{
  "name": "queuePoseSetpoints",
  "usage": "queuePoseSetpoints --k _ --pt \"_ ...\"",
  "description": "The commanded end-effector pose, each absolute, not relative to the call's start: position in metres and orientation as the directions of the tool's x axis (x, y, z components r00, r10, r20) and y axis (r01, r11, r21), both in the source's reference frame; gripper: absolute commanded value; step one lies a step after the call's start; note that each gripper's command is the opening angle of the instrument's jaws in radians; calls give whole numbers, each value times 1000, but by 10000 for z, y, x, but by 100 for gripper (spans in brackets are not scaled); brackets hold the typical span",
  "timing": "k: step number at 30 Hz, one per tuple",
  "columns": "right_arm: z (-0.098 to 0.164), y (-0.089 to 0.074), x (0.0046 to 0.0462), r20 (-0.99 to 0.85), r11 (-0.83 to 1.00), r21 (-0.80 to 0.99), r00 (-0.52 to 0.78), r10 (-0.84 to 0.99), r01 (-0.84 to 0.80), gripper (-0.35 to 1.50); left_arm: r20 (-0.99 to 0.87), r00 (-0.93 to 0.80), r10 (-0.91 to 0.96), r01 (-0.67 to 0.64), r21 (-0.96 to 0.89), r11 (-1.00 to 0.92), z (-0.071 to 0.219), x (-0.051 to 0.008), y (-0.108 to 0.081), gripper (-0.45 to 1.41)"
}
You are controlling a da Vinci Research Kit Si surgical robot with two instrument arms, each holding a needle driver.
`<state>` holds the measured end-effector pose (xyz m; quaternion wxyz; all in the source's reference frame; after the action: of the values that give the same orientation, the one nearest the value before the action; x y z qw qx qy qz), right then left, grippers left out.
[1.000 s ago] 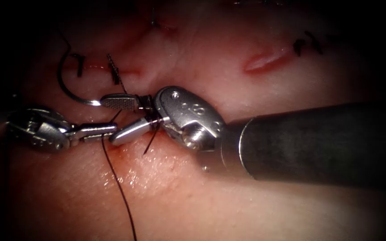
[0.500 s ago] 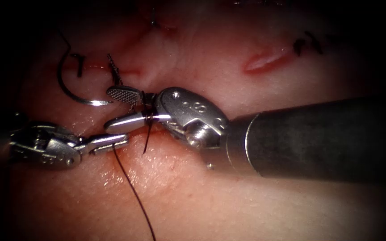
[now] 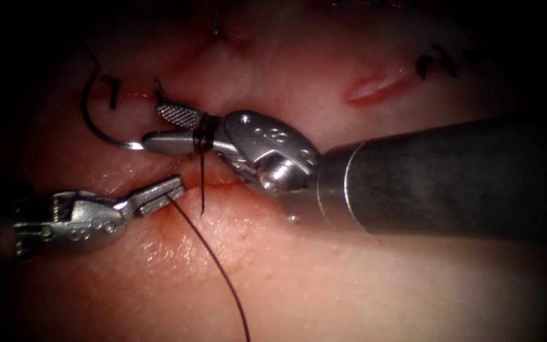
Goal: Wound Closure
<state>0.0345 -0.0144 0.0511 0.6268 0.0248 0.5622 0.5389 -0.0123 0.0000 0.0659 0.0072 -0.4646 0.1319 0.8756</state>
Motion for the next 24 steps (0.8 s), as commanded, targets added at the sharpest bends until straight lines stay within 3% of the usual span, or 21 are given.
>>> queuePoseSetpoints --k 1,13,24 --pt "515 -141 356 -679 417 633 -209 704 -652 69 -819 -563 -109 -134 220 -966 666 -129 6 -45" --pt "521 -134 356 -678 374 586 -182 712 -719 74 -825 -555 -103 -135 212 -968 678 -127 33 -45" --pt "546 -141 354 -669 349 535 -133 732 -769 108 -830 -548 -102 -129 205 -970 687 -130 47 -45"
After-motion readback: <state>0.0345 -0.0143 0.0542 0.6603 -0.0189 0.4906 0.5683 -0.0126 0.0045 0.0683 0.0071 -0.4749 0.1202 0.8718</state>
